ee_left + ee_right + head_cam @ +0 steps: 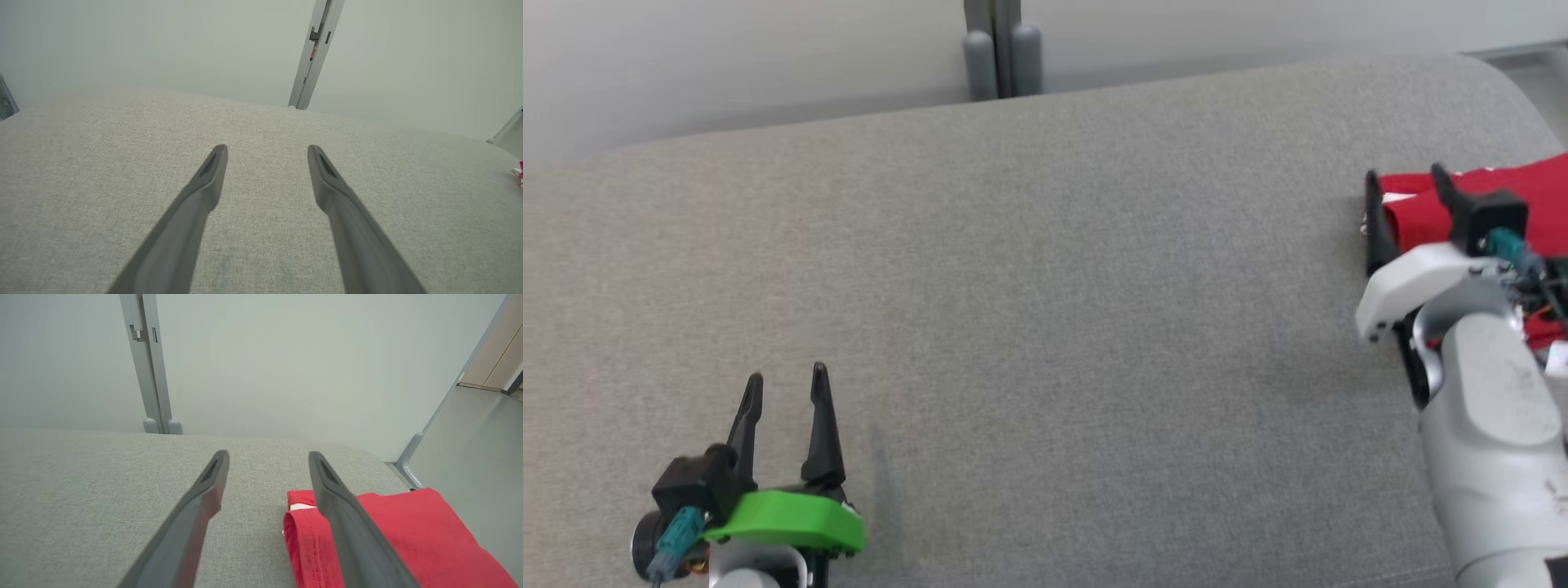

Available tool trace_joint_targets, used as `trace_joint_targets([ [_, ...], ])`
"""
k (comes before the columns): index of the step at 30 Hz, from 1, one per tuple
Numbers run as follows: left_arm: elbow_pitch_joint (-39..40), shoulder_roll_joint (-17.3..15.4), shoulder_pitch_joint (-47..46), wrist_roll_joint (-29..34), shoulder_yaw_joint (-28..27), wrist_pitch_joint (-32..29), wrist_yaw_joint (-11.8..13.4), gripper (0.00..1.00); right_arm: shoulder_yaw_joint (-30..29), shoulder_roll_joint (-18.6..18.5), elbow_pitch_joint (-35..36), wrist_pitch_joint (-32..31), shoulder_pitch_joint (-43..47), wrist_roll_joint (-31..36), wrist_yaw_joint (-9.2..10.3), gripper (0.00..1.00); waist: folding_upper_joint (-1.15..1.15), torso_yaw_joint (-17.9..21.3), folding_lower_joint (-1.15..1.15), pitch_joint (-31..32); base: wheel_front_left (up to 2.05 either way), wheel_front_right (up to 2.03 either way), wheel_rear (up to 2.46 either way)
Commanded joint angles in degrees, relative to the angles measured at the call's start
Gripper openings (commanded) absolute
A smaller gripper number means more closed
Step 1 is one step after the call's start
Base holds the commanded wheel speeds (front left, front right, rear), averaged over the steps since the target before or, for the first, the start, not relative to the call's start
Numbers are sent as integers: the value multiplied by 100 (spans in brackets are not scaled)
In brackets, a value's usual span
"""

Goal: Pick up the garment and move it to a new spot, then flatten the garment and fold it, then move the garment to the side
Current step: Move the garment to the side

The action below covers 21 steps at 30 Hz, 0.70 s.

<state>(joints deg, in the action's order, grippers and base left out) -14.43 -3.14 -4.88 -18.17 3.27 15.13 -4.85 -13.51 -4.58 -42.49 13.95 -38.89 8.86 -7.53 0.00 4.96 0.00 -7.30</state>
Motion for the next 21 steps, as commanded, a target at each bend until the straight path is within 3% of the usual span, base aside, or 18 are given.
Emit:
trace_joint_targets([
  [1, -6, 0, 143, -48, -60, -1, 37, 100, 53, 55, 81, 54, 250, -89, 10, 100, 0, -259, 0, 321, 0, 0, 0],
  [5, -27, 11, 369, -116, -114, -2, 77, 100, 127, 141, 463, 118, 882, -272, 10, 100, 0, -356, 0, 467, 0, 0, 0],
  [14, -148, 19, 752, -308, 3, -2, 131, 100, 970, 157, 1934, 127, 2626, -1679, 9, 100, 0, -447, 0, 670, 0, 0, 0],
  [21, -105, 18, 926, -461, 144, -2, 203, 100, 1190, 154, 2563, 128, 3409, -1819, 10, 100, 0, -426, 0, 718, 0, 0, 0],
])
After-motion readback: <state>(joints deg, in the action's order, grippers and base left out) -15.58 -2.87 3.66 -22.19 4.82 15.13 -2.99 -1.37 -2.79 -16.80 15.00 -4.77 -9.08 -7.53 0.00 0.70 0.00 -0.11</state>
